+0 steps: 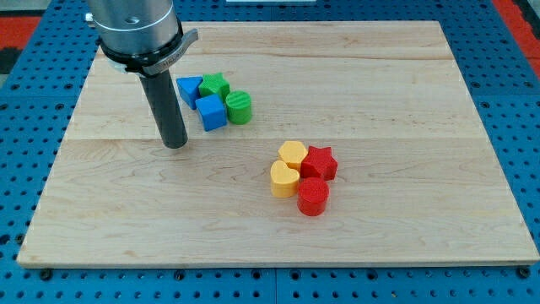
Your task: Slide the blue cube along with the green star towards the top center
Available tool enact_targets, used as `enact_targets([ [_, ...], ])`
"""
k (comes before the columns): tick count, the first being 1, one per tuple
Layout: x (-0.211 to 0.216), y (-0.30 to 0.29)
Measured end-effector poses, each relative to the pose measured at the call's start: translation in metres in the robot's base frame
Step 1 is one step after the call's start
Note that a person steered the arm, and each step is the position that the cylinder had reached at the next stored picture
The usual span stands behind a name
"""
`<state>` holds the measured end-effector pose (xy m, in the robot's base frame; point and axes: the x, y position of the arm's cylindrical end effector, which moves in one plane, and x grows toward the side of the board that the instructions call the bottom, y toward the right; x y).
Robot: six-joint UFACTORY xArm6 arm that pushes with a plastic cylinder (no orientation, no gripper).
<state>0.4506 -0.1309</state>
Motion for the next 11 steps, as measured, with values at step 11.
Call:
enact_targets([
  [11,-0.071,0.031],
])
